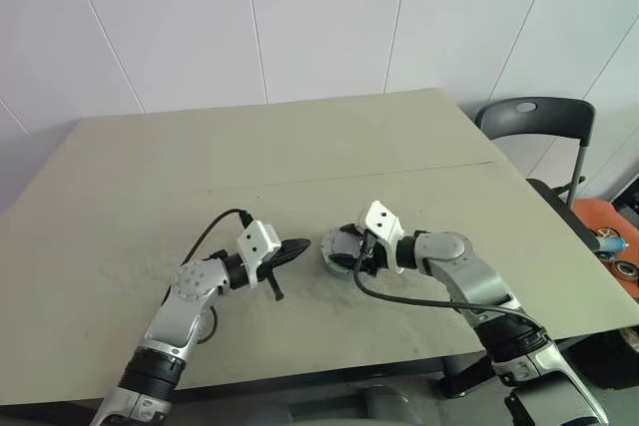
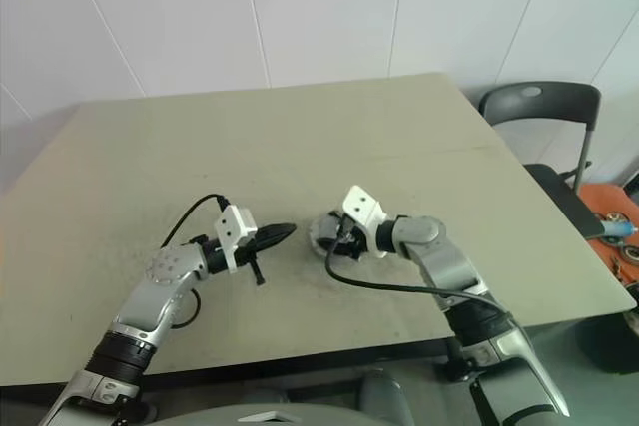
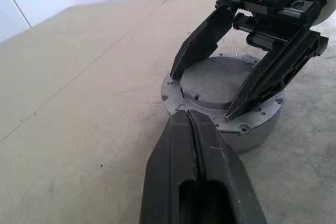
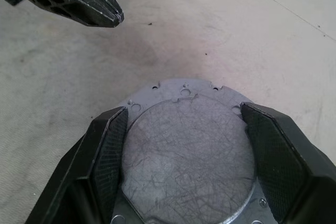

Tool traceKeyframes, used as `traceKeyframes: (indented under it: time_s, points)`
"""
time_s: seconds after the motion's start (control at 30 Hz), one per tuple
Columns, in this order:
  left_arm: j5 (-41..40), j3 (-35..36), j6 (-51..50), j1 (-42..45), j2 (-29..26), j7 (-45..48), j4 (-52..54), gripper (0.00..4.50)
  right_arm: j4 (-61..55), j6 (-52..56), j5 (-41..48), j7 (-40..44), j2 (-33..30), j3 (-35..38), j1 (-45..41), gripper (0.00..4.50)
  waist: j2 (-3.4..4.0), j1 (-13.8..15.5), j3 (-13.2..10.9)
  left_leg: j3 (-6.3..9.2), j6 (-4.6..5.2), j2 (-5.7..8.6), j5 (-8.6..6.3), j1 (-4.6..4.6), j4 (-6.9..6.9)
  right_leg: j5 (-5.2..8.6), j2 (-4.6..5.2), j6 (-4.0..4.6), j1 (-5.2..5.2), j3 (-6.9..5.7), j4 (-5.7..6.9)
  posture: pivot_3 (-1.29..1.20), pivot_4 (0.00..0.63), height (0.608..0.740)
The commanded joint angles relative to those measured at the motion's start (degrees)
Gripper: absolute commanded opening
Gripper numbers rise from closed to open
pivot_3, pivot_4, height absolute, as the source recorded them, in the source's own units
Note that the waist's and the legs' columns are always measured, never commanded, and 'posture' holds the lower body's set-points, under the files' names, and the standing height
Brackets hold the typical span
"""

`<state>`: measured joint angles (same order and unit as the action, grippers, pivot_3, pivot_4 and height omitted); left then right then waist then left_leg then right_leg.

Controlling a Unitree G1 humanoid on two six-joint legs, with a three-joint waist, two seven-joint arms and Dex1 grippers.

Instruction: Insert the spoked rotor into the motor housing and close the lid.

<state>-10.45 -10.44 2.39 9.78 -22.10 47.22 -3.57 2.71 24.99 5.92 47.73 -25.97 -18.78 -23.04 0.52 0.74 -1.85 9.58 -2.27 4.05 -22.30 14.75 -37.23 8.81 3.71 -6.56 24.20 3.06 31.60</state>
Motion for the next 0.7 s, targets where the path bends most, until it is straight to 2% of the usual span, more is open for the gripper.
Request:
traceKeyframes:
  time_s: [0.03, 0.13, 0.23, 0.37, 0.7]
  points:
    - [0.37, 0.05, -0.86, 0.76, -0.04, -0.63, 3.24, 0.00, 6.31, 2.86, -4.81, -0.70, -2.81, -2.65, 2.02, 3.07, 0.00, 0.07, -0.01, 0.01, 0.00, 0.00, 0.00, -0.15, 0.00, 0.01, 0.00, 0.00, -0.15, 0.00, 0.00, 0.00, 0.000, 0.740]
    - [0.42, -0.07, -1.76, 0.68, 0.05, -1.02, 4.40, 0.00, 5.01, 3.65, -3.01, 0.58, -2.65, -2.31, 2.53, 3.07, 0.04, 0.05, -0.02, 0.07, 0.01, 0.00, -0.01, -0.50, 0.01, 0.14, 0.00, 0.11, -0.66, -0.05, -0.14, 0.00, 0.000, 0.740]
    - [-0.15, 0.65, -2.05, 1.02, -0.55, -0.54, 4.17, 0.00, 5.81, 3.12, -2.66, -0.49, -1.79, -1.13, 2.24, 3.07, 0.04, 0.00, -0.01, 0.06, 0.02, 0.02, -0.01, -0.52, 0.02, 0.15, 0.02, 0.09, -0.75, -0.05, -0.28, 0.00, 0.000, 0.740]
    - [-1.02, 2.03, -0.71, 1.70, -1.63, 1.03, 1.48, 0.00, 3.54, 4.25, 0.36, 3.18, -2.49, -0.67, 3.31, 3.07, 0.05, 0.08, -0.01, 0.10, 0.02, 0.01, -0.02, -0.50, 0.07, 0.14, 0.02, 0.03, -0.69, -0.05, -0.28, 0.00, 0.000, 0.740]
    - [-0.21, 1.86, 6.13, 3.18, -0.13, 3.15, -8.36, 0.00, 7.87, -1.32, -7.03, -2.39, -4.23, -2.75, 2.29, 3.07, 0.05, 0.11, 0.02, 0.11, 0.08, 0.08, -0.05, -0.47, 0.11, 0.17, 0.10, -0.15, -0.69, -0.06, -0.34, 0.00, 0.000, 0.740]
